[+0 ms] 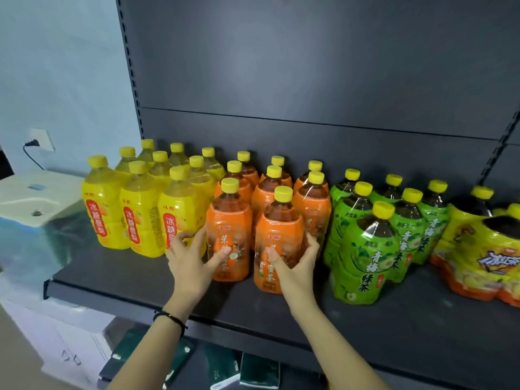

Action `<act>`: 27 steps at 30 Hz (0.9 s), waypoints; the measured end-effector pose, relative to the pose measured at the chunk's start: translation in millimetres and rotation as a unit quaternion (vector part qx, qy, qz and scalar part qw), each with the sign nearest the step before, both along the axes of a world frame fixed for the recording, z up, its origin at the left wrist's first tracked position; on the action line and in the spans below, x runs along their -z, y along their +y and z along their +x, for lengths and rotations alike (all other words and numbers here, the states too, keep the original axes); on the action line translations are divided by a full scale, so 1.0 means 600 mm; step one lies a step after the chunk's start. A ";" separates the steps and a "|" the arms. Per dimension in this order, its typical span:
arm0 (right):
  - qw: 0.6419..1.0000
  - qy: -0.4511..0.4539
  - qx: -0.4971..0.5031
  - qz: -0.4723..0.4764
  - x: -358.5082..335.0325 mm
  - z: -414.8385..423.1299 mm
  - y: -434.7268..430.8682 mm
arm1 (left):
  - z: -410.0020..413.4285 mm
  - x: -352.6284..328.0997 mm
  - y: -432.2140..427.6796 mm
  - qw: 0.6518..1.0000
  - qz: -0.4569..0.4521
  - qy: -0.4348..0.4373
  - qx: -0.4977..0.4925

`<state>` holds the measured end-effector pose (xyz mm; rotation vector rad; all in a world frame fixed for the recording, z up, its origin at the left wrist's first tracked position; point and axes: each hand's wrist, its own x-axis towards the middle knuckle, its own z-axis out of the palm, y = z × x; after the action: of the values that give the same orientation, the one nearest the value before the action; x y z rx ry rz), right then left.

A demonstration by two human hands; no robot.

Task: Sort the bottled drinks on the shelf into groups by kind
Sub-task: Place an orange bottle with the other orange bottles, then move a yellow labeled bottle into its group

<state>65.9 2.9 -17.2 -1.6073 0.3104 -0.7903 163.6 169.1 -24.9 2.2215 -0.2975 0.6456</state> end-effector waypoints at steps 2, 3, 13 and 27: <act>1.000 -0.006 0.005 -0.003 0.000 0.018 0.007 | 0.010 -0.002 -0.004 1.000 -0.015 -0.010 -0.010; 1.000 -0.009 0.005 -0.003 0.000 0.026 0.009 | 0.014 -0.003 -0.006 0.999 -0.026 -0.019 -0.019; 0.999 -0.037 -0.003 -0.029 0.009 0.065 0.021 | 0.034 0.023 -0.007 0.987 -0.138 -0.025 -0.083; 0.998 0.038 0.020 -0.040 0.011 0.076 0.046 | 0.037 0.017 0.034 0.996 -0.090 -0.010 0.008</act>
<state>111.7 30.7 -24.1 -1.7140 0.3701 -0.7831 185.8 189.7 -35.3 2.0410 -0.2560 0.6599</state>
